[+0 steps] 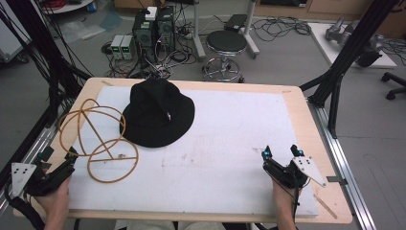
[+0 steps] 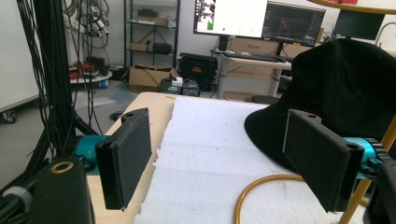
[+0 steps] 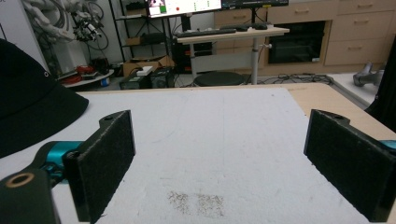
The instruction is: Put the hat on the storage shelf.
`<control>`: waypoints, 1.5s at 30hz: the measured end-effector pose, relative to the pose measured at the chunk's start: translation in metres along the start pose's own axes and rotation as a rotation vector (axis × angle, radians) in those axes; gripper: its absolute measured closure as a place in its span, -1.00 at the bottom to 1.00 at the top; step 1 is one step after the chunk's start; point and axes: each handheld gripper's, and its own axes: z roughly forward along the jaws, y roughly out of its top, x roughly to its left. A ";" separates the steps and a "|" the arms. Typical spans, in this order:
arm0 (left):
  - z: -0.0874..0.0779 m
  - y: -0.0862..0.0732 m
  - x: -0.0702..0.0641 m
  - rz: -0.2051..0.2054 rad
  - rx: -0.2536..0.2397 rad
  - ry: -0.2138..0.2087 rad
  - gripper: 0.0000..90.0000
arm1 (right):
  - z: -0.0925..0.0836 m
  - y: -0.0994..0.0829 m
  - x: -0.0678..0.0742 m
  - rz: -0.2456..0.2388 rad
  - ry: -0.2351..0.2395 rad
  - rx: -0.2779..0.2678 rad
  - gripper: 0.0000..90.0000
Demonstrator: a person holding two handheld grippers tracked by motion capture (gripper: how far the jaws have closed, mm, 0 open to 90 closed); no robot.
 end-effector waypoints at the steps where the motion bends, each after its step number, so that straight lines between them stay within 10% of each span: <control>1: 0.000 0.000 0.000 0.003 0.001 0.000 -0.47 | 0.000 0.000 0.000 0.000 0.001 -0.001 -0.82; 28: 0.001 0.000 -0.002 0.000 0.003 -0.008 -0.47 | -0.002 0.000 0.000 0.005 0.000 -0.006 -0.82; 45: 0.000 0.000 -0.002 0.007 0.003 -0.005 -0.47 | 0.000 0.023 0.004 0.013 0.093 -0.037 -0.83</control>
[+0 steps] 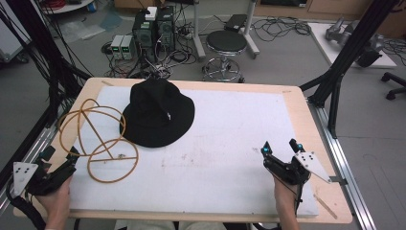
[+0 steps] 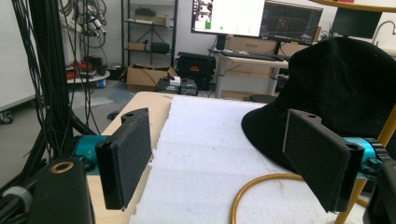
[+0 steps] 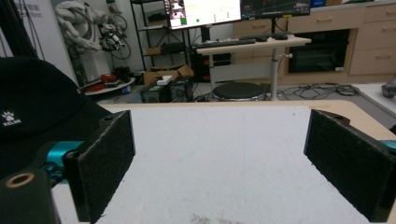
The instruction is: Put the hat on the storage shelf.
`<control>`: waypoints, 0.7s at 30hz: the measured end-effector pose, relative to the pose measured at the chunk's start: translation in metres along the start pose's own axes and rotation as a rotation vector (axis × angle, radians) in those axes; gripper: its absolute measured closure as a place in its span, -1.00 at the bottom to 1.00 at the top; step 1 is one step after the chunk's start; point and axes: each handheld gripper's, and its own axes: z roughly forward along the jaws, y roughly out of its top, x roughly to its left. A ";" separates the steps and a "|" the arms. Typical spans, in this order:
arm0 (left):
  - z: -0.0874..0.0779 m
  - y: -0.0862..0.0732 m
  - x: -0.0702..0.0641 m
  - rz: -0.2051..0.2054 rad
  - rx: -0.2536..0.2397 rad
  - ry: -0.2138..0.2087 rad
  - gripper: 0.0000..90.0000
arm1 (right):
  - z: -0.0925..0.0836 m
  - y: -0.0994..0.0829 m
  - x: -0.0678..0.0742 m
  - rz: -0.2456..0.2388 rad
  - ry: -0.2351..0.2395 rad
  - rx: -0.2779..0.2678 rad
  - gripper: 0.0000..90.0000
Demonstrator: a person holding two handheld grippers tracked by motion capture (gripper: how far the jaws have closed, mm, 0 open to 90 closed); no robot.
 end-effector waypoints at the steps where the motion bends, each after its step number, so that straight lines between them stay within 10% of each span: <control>1: 0.000 0.000 0.000 -0.001 0.000 0.001 -0.47 | 0.001 0.003 0.000 -0.002 0.009 -0.004 -0.82; 7: 0.001 0.000 0.000 0.005 0.000 0.006 -0.47 | 0.005 0.021 0.006 0.018 0.061 -0.003 -0.83; 21: 0.001 0.001 -0.002 0.018 0.001 0.003 -0.47 | 0.037 0.065 0.054 -0.106 0.252 0.028 -0.83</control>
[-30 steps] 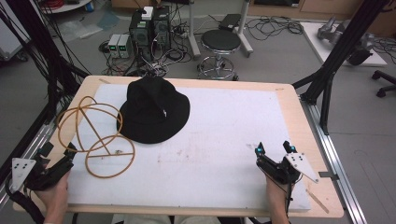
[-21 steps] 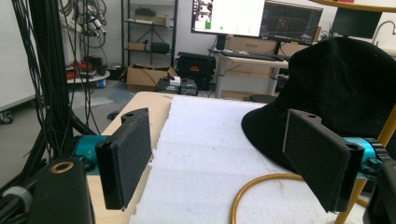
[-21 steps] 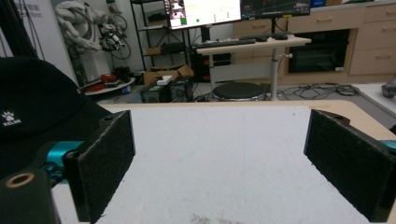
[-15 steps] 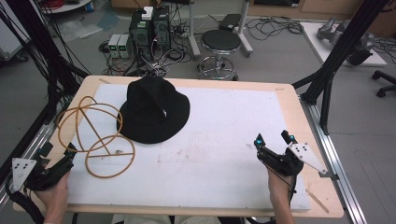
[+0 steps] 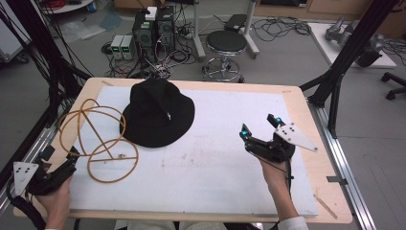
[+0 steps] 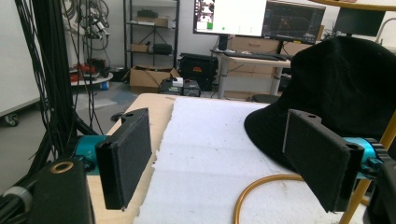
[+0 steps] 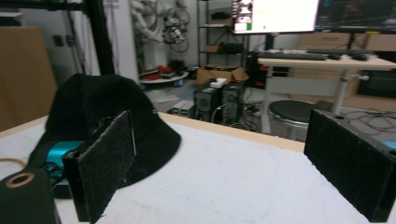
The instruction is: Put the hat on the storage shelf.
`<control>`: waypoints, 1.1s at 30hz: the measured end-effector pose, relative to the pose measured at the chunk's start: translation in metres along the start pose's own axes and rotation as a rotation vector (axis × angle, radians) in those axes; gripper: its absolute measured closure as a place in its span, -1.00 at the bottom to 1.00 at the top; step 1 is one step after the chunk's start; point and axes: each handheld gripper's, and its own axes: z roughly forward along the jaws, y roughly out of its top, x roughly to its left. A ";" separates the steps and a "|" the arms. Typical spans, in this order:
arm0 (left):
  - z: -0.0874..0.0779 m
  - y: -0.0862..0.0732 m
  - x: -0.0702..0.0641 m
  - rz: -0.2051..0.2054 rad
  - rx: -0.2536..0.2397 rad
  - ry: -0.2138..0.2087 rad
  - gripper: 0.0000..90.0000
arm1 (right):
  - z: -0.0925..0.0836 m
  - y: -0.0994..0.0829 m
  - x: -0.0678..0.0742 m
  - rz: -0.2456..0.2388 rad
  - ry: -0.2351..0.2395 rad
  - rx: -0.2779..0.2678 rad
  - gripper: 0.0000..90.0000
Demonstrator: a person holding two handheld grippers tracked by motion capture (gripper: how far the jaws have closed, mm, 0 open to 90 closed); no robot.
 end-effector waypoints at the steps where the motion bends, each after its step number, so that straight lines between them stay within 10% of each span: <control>1: 0.000 0.000 0.000 0.000 0.001 -0.003 -0.47 | 0.004 0.002 0.003 -0.001 0.015 0.007 -0.82; 7: 0.001 0.000 -0.002 0.007 -0.001 -0.009 -0.47 | 0.030 0.011 0.013 0.019 0.096 0.043 -0.82; 33: 0.001 0.001 -0.002 0.000 -0.002 -0.015 -0.47 | 0.109 0.038 0.053 0.001 0.150 0.111 -0.82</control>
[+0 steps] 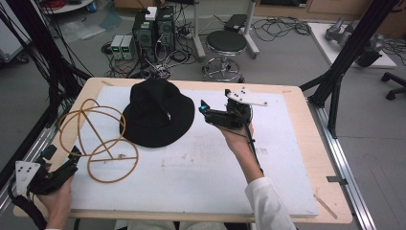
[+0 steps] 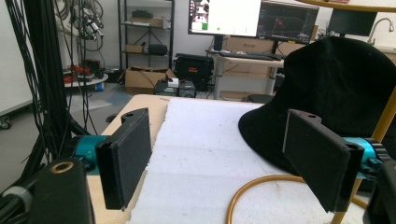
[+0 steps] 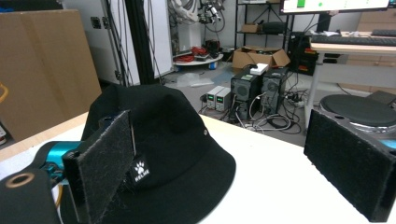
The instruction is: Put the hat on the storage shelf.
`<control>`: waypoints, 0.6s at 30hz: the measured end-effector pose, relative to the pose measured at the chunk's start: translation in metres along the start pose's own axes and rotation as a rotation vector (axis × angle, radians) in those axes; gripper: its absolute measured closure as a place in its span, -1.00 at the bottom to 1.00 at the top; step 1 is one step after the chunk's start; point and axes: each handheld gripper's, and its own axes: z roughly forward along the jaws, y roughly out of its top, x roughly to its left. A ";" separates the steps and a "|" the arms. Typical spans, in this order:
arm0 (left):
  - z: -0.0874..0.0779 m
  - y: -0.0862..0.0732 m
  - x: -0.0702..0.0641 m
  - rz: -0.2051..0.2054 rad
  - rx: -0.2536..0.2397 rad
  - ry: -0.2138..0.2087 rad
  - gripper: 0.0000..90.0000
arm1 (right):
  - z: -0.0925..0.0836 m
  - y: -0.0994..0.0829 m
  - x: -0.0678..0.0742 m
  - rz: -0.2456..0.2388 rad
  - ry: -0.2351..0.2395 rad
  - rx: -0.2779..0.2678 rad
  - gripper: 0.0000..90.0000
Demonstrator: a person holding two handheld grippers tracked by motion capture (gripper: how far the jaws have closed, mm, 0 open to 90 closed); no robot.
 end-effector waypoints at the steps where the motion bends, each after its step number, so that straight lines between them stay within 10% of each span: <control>1: 0.000 0.000 0.000 0.000 0.000 0.000 -0.47 | 0.004 0.001 0.001 -0.011 0.001 0.008 -0.82; 18: 0.001 0.000 0.003 -0.009 -0.004 0.005 -0.47 | 0.062 -0.004 0.028 -0.050 0.029 0.102 -0.82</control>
